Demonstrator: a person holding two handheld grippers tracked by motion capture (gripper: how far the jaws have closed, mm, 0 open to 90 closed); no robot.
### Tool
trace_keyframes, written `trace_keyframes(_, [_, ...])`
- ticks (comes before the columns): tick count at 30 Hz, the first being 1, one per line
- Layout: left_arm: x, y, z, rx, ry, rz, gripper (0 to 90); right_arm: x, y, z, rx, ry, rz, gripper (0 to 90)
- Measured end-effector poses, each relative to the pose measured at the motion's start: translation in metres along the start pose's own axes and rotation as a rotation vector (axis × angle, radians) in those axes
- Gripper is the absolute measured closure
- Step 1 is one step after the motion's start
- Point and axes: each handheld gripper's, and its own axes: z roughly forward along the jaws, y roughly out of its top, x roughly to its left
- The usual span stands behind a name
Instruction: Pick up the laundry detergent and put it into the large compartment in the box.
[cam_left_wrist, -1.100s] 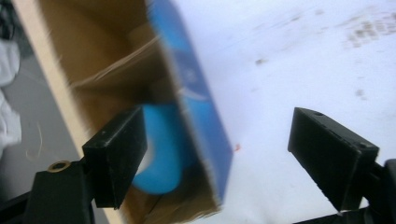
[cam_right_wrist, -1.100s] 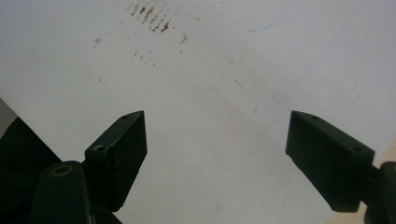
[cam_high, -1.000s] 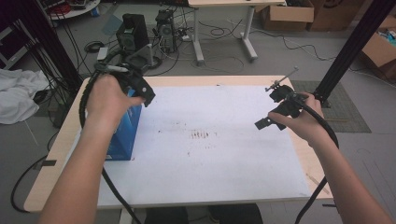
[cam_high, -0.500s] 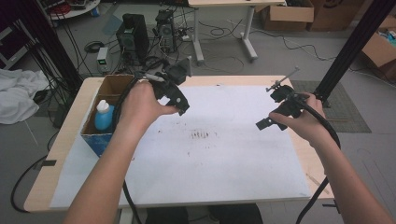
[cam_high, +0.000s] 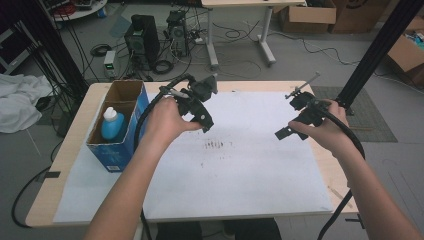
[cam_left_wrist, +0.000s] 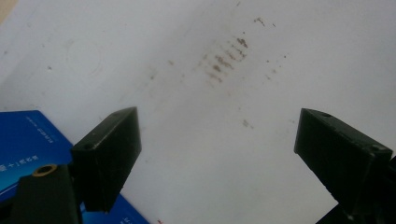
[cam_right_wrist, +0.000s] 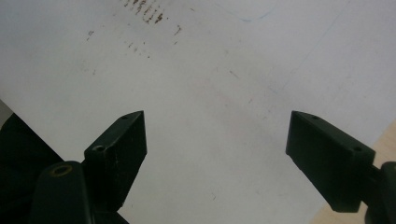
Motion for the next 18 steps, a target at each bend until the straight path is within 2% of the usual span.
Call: trace_keyframes(18, [0.0035, -0.0032, 0.0051, 0.010, 0.000, -0.001, 15.5, 0.0015, 0.0045, 0.0014, 0.002, 0.003, -0.007, 20.2])
